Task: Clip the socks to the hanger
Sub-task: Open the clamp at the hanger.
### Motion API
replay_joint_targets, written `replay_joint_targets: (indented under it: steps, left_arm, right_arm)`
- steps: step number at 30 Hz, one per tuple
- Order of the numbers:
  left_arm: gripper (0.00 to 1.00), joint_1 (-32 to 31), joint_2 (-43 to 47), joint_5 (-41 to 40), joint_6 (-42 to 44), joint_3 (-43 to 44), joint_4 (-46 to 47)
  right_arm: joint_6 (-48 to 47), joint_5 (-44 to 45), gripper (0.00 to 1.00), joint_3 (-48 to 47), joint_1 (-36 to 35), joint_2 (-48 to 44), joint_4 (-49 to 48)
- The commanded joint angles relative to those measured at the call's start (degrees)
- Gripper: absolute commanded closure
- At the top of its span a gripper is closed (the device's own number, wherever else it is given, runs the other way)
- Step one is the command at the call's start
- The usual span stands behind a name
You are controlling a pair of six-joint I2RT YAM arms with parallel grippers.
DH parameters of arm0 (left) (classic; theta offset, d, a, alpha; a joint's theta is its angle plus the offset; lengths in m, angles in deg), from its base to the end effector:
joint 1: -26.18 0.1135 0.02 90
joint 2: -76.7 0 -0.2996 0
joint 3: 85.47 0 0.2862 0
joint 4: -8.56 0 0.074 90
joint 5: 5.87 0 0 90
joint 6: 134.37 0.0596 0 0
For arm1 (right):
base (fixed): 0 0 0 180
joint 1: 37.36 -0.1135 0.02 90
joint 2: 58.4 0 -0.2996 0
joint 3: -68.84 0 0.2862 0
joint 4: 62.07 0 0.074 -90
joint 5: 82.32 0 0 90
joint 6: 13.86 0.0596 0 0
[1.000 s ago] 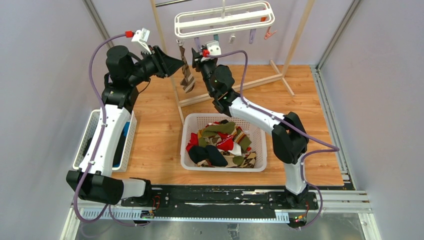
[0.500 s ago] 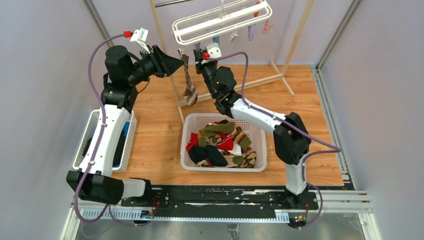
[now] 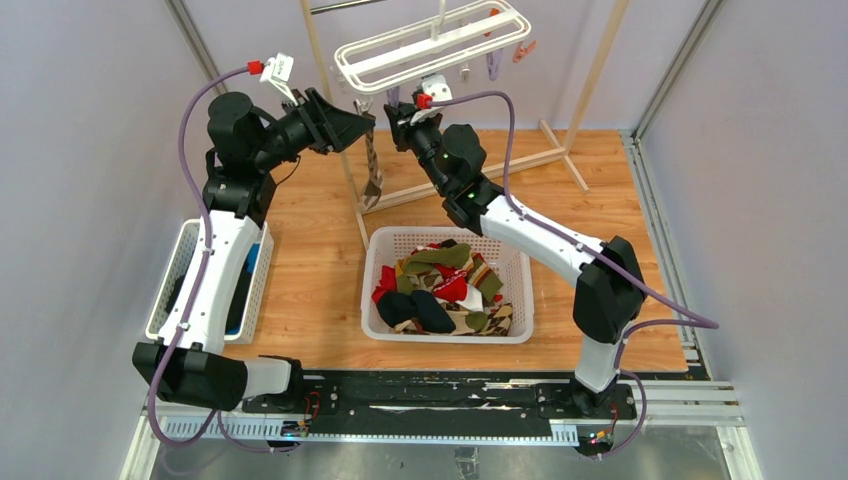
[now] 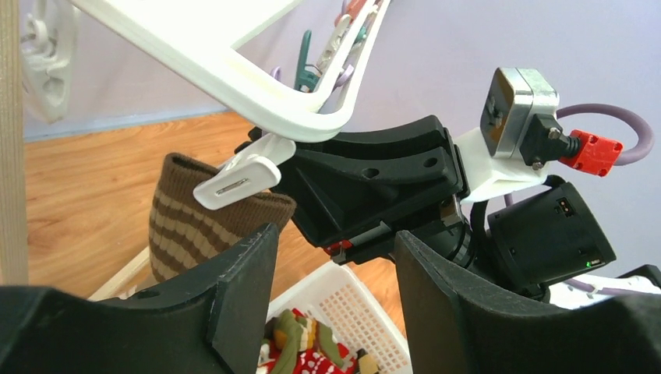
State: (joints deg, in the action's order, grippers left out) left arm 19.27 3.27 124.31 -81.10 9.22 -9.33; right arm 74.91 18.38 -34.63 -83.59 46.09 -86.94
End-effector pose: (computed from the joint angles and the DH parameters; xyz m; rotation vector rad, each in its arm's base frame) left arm 0.3137 -0.0767 0.5115 0.1795 1.6281 -1.1205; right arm 0.3555 0.3551 0.4521 -0.3167 1.1385 0.5861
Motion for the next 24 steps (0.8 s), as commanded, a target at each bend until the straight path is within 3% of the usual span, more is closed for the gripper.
replay_joint_targets:
  steps: [1,10,19,24]
  left_arm:
    - [0.39,-1.3,0.0,-0.2,1.6,1.6,-1.0]
    - [0.52,-3.9,-5.5,-12.5,8.6,7.8,-7.0]
    - [0.33,-4.0,-4.8,1.8,-0.7,6.4,3.8]
    - [0.33,-4.0,-2.5,1.9,-1.1,5.0,4.6]
  right_arm:
    - [3.7,-0.6,1.00,-1.3,-0.9,-3.0,6.5]
    - [3.9,-0.1,1.00,3.0,-1.1,-7.4,6.4]
    - [6.7,-7.6,1.00,0.3,0.0,-8.0,10.7]
    - [7.6,-7.6,1.00,-3.5,0.0,-6.9,16.1]
